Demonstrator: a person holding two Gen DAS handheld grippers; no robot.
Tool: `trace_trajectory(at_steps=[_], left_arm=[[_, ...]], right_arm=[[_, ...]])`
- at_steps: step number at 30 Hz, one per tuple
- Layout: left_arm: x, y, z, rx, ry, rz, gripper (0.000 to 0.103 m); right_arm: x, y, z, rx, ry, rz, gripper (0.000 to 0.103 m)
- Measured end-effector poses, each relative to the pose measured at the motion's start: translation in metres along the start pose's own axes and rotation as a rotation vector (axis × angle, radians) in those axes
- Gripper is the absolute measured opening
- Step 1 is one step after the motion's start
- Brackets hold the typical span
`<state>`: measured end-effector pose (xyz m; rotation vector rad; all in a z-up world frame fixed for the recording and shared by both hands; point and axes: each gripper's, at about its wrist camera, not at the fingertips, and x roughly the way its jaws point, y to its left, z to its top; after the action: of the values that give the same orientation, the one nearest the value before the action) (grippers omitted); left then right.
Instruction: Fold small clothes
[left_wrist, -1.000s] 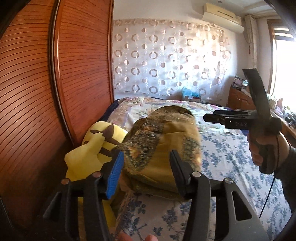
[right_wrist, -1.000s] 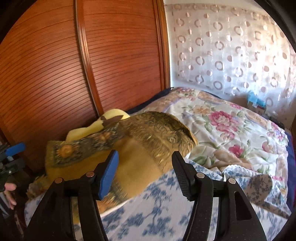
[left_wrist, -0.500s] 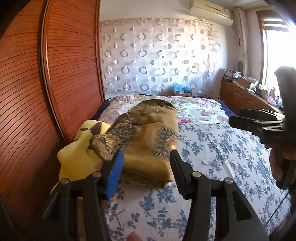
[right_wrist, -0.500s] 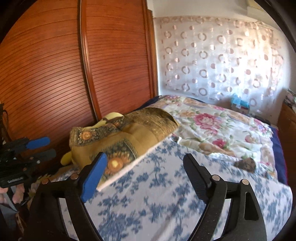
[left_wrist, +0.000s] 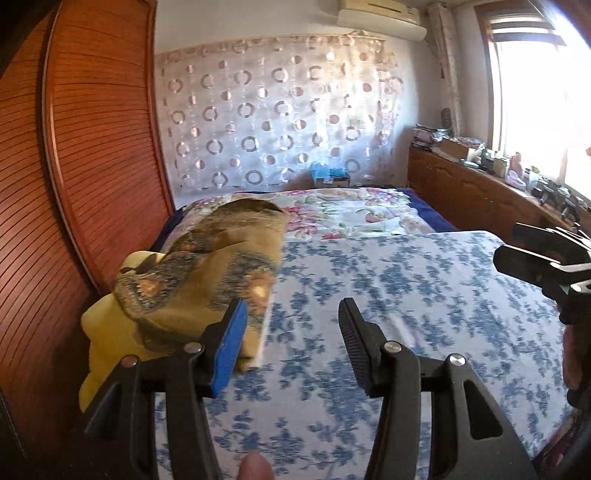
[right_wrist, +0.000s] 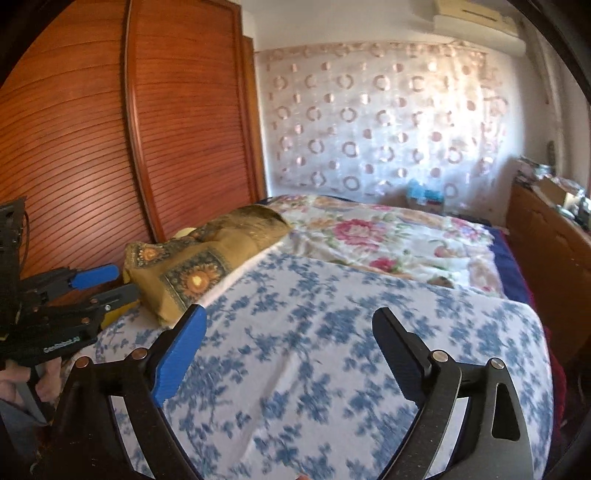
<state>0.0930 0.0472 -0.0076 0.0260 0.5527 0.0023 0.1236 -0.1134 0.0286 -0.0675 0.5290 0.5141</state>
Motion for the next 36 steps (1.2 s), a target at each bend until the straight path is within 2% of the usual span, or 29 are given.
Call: trace_trajectory(at_steps=[6,14,21,36], left_arm=[[-0.016,-0.024,0.013,0.006,-0.025,-0.079,0.051],[-0.044,-0.035,0.036,-0.002,-0.079,-0.102,0.051],[-0.055,-0.04,0.039,0.009,-0.094,-0.097,0.051],[-0.057,-0.04,0.038,0.007,-0.096,-0.097,0.051]], right_arm=[[-0.047,-0.017,-0.006,0.053,-0.054,-0.117,0.093],[-0.098,-0.035,-0.004,0.096,-0.112,-0.241,0.093],[-0.119,-0.043,-0.007,0.124,-0.153,-0.281,0.093],[-0.121,-0.044,-0.01,0.131,-0.15,-0.297,0.093]])
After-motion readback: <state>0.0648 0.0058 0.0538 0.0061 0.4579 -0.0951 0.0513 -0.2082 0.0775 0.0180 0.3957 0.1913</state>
